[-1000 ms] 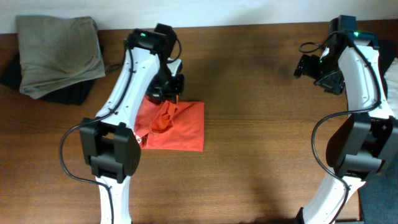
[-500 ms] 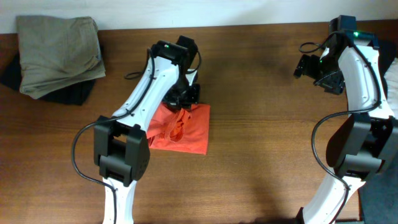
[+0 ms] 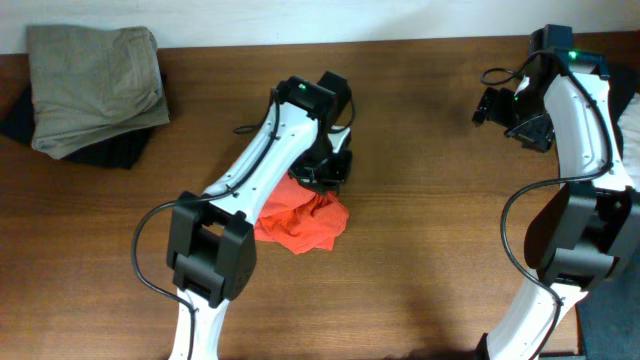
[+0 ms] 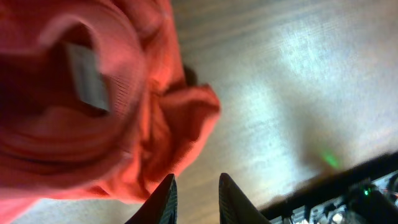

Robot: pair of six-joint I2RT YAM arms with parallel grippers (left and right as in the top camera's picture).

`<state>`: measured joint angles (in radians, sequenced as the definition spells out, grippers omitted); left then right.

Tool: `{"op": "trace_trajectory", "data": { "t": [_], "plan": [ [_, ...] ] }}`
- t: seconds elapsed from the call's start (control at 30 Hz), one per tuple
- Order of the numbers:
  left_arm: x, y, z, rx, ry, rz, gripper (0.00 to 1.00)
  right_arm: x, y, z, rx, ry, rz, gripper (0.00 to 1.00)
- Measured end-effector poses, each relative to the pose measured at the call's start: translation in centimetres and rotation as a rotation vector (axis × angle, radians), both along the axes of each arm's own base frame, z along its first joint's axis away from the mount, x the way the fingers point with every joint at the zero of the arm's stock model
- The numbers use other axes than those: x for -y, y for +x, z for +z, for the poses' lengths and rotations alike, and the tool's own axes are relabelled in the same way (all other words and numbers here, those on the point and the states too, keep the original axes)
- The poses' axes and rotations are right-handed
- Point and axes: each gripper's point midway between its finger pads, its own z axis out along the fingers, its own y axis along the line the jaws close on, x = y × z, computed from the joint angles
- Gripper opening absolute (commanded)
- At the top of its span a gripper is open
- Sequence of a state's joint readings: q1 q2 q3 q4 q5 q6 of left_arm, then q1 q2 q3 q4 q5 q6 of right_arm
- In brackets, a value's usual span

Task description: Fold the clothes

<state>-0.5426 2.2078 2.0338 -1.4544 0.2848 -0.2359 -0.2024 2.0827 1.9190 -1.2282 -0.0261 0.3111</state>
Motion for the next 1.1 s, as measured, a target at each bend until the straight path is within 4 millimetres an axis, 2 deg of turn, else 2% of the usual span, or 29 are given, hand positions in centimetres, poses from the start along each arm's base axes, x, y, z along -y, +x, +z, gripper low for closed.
{"op": "trace_trajectory", "data": {
  "t": [0.07,0.1,0.2,0.27,0.33,0.43,0.5,0.67,0.7,0.77,0.9,0.97,1.1],
  "plan": [
    [-0.3,-0.4,0.9,-0.009,0.016,-0.010,0.27,0.0,0.0,0.0,0.000,0.001,-0.001,0.99],
    [-0.7,0.0,1.6,0.007,0.024,-0.003,0.48,0.0,0.0,0.0,-0.001,0.001,0.000,0.99],
    [-4.4,2.7,4.1,0.091,0.093,0.054,0.81,0.0,0.0,0.0,0.000,0.000,0.000,0.99],
    [-7.3,3.9,4.4,0.108,0.148,0.102,0.96,0.0,0.0,0.0,0.000,0.001,-0.001,0.99],
    [-10.7,5.1,4.2,0.111,0.196,0.172,0.99,0.0,0.0,0.0,0.000,0.000,-0.001,0.99],
    [-13.3,6.2,2.9,0.113,0.229,0.221,0.99,0.0,0.0,0.0,0.000,0.000,0.000,0.99],
    [-13.4,7.4,1.9,0.145,0.210,0.238,0.99,0.0,0.0,0.0,0.000,0.000,0.000,0.99],
    [-13.0,7.3,-0.5,0.110,0.156,0.247,0.99,0.0,0.0,0.0,0.000,0.000,0.000,0.99],
    [-12.9,7.5,-0.9,0.114,0.147,0.248,0.98,0.0,0.0,0.0,0.000,0.000,0.000,0.99],
    [-12.7,7.5,-1.6,0.110,0.138,0.248,0.81,0.0,0.0,0.0,0.000,0.000,0.000,0.99],
    [-12.1,6.9,-2.5,0.085,0.105,0.233,0.69,0.0,0.0,0.0,0.000,0.000,0.000,0.99],
    [-11.5,6.8,-2.4,0.075,0.064,0.212,0.59,0.0,0.0,0.0,0.000,0.001,0.000,0.99],
    [-10.8,6.2,-2.2,0.048,0.022,0.182,0.15,0.0,0.0,0.0,0.000,0.000,0.000,0.99]
  ]
}}
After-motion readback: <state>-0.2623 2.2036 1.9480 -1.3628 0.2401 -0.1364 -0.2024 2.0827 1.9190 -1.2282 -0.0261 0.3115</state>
